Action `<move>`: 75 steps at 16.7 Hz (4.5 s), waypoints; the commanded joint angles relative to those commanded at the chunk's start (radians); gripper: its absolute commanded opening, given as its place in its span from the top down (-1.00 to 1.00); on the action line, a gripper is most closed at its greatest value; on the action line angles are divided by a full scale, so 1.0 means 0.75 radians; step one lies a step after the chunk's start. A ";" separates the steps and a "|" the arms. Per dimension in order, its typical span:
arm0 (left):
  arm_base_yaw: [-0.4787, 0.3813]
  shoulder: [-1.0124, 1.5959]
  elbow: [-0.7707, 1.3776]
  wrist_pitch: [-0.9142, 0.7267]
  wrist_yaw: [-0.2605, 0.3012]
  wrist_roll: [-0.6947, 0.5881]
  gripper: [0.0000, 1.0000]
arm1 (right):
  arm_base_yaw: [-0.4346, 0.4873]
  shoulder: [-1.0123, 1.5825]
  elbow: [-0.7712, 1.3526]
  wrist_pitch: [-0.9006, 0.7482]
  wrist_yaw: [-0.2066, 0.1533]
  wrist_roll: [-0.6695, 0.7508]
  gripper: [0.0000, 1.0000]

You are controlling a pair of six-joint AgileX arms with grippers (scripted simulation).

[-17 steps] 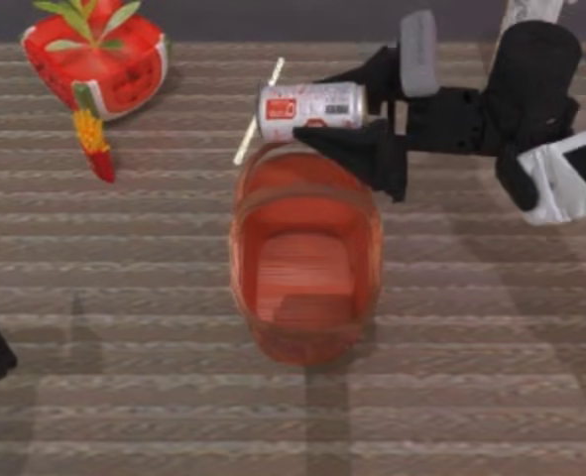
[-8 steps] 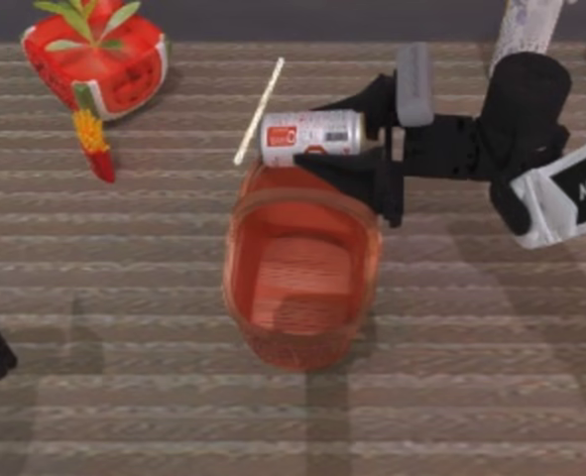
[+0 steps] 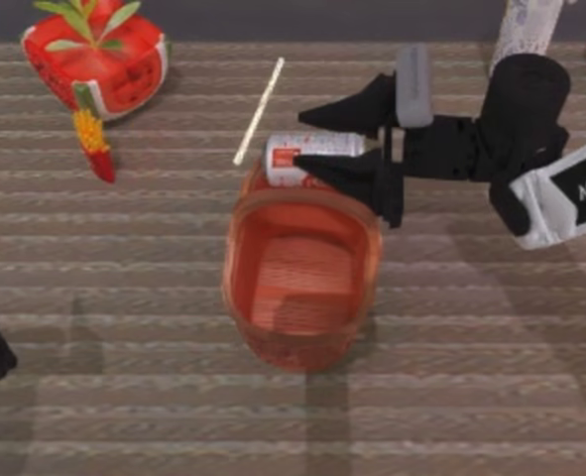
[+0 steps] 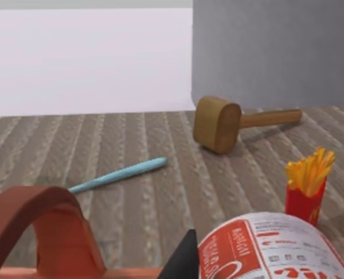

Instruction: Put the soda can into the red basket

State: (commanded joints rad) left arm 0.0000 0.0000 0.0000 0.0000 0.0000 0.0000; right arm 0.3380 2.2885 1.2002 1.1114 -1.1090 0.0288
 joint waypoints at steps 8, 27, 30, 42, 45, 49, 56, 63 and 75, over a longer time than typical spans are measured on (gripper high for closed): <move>0.000 0.000 0.000 0.000 0.000 0.000 -1.00 | 0.000 0.000 0.000 0.000 0.000 0.000 -1.00; -0.391 1.096 1.098 -0.866 0.065 0.560 -1.00 | -0.194 -1.059 -0.693 -0.492 0.564 -0.093 -1.00; -0.510 1.493 1.484 -1.149 0.064 0.766 -1.00 | -0.253 -1.448 -0.917 -0.690 0.756 -0.103 -1.00; -0.883 2.855 2.847 -1.993 0.018 1.483 -1.00 | -0.418 -2.879 -1.535 -1.390 1.391 -0.051 -1.00; -0.919 3.005 3.000 -2.073 0.007 1.561 -1.00 | -0.434 -3.021 -1.589 -1.465 1.463 -0.041 -1.00; -0.926 3.037 3.033 -2.090 0.005 1.578 -1.00 | -0.437 -3.051 -1.600 -1.482 1.479 -0.038 -1.00; -0.925 3.016 2.925 -2.003 0.005 1.580 -1.00 | -0.437 -3.051 -1.600 -1.482 1.479 -0.038 -1.00; -0.925 3.007 2.875 -1.963 0.004 1.579 -0.85 | -0.437 -3.051 -1.600 -1.482 1.479 -0.038 -1.00; -0.925 3.007 2.875 -1.963 0.004 1.579 0.96 | -0.437 -3.051 -1.600 -1.482 1.479 -0.038 -1.00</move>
State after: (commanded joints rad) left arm -0.6939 2.2555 2.1566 -1.4719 0.0033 1.1842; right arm 0.0100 0.0000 0.0000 0.0000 0.0000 0.0000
